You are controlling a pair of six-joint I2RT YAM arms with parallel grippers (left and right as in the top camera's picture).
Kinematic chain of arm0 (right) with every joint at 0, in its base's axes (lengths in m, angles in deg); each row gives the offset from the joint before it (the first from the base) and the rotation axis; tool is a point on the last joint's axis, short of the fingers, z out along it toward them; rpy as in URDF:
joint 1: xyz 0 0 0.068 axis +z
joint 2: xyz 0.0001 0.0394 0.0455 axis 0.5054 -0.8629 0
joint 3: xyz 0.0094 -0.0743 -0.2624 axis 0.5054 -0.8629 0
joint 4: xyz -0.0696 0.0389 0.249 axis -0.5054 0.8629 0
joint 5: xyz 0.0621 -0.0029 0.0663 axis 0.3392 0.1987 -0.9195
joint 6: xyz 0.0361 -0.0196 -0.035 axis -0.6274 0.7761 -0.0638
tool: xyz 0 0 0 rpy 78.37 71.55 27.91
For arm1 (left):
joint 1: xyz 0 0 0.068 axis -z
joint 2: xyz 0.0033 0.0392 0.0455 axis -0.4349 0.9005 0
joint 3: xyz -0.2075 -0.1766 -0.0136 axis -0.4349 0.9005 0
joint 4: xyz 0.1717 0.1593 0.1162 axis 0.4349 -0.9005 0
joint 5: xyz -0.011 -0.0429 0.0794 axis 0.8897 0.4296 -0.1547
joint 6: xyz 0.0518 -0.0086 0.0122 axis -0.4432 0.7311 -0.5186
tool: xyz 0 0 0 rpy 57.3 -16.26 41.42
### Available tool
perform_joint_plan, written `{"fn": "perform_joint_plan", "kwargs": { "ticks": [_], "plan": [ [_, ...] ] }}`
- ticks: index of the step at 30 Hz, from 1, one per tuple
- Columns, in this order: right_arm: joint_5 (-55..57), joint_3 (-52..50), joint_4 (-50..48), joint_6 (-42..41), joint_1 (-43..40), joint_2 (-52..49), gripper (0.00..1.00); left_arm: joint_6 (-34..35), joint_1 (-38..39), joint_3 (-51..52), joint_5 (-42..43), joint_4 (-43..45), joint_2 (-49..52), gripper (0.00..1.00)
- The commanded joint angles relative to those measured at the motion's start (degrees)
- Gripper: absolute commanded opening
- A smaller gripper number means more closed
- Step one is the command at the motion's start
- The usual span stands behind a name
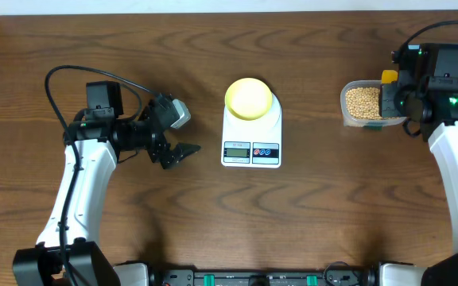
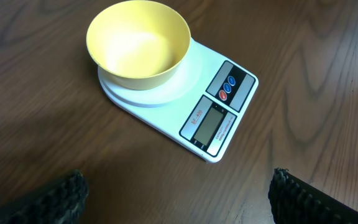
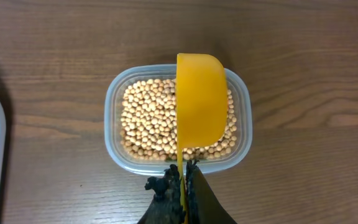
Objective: Scoop item into bowl and weigh 50g on scale
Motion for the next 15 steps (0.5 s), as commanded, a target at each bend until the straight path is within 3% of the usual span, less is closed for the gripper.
{"fn": "perform_joint_plan", "kwargs": {
  "ticks": [1, 15],
  "plan": [
    [0.85, 0.07, -0.63, 0.76, -1.09, -0.96, 0.01, 0.31, 0.13, -0.07, 0.44, -0.15, -0.04, 0.95],
    [-1.16, 0.02, 0.35, -0.52, -1.09, -1.20, 0.01, 0.31, 0.13, -0.07, 0.44, -0.15, -0.04, 0.95]
  ]
}}
